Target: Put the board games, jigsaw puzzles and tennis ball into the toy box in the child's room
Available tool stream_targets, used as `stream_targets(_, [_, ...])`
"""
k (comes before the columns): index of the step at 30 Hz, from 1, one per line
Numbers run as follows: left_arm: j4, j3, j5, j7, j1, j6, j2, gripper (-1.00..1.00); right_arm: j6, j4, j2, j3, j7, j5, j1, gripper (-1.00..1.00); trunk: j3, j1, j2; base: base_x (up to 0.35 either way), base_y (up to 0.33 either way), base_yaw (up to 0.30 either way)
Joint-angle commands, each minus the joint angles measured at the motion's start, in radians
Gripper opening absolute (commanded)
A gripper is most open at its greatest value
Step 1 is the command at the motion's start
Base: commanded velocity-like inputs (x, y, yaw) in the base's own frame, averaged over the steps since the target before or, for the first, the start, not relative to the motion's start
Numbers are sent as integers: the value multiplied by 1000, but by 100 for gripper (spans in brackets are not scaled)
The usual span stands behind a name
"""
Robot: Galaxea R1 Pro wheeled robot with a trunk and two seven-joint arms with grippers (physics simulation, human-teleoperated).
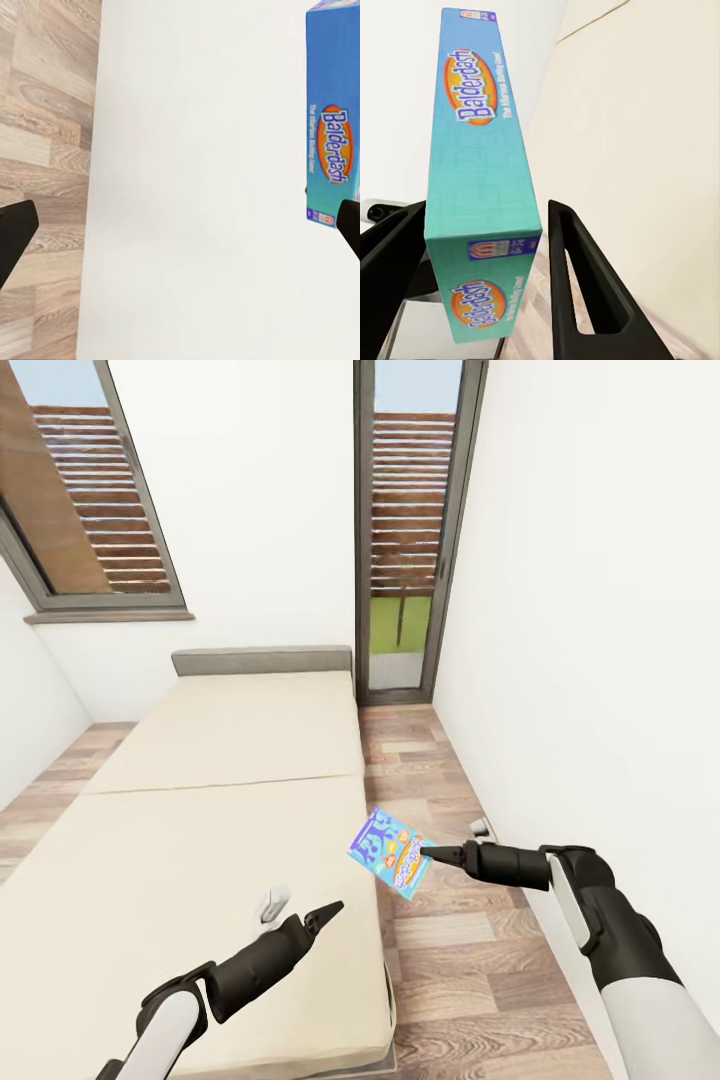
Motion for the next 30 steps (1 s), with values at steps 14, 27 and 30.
stream_targets(14, [2,-2,7,5,2,1,1,100,1,-4,1,2,6,3,5,-100,43,-54,98,0,0,0])
stream_targets(27, [2,-1,7,5,4,1,1,100,9,-44,3,3,3,3,6,-100,95,-104,189,0,0,0])
stream_targets(30, [1,-1,6,5,6,1,1,100,10,-49,3,3,3,3,7,-100,108,-115,210,0,0,0])
